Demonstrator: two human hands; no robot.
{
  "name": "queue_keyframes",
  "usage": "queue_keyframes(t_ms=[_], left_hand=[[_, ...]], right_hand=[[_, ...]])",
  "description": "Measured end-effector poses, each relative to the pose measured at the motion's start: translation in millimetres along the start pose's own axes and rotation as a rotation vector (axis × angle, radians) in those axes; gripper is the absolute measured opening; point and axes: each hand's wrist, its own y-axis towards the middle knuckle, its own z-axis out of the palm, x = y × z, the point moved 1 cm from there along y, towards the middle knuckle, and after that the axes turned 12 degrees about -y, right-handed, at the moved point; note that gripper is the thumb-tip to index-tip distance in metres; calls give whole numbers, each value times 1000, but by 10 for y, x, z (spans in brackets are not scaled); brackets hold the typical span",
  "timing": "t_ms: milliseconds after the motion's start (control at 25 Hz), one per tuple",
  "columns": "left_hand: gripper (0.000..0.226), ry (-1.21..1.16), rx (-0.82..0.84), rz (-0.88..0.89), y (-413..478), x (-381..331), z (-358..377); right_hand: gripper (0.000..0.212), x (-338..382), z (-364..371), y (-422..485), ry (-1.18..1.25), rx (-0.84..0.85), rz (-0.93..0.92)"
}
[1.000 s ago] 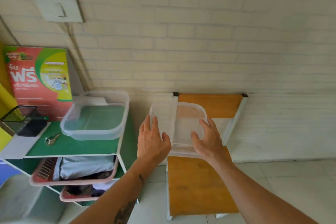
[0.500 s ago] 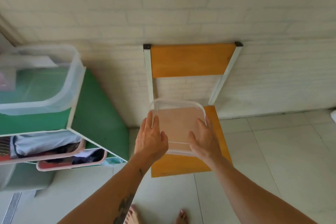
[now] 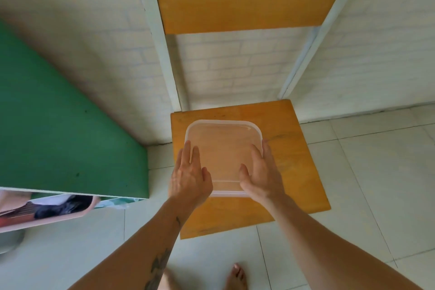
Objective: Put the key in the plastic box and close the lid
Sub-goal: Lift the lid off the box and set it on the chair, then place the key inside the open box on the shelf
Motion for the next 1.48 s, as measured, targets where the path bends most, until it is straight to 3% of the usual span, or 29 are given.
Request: queue_keyframes(t_ms=[280,560,840,1080,1480], left_hand=[[56,-39,49,-16,37,110,136],[52,-240,120,-170,-125,-255,-524],[40,-467,-24,-195,-810,-821,-1739],[33,-568,-246,-196,-1471,-1071,-2774],[34,-685,-605,-133,-2104,-500,-4049]], right_hand=[[66,-34,147,15,-33,48,14],[65,267,-469,-218,-33,79,-64],[61,823,-1673,-732,30,103,-183],[57,1518,-2592,-1198,129,51,-367],[55,2903,-3010,-1473,169,-12,-616]])
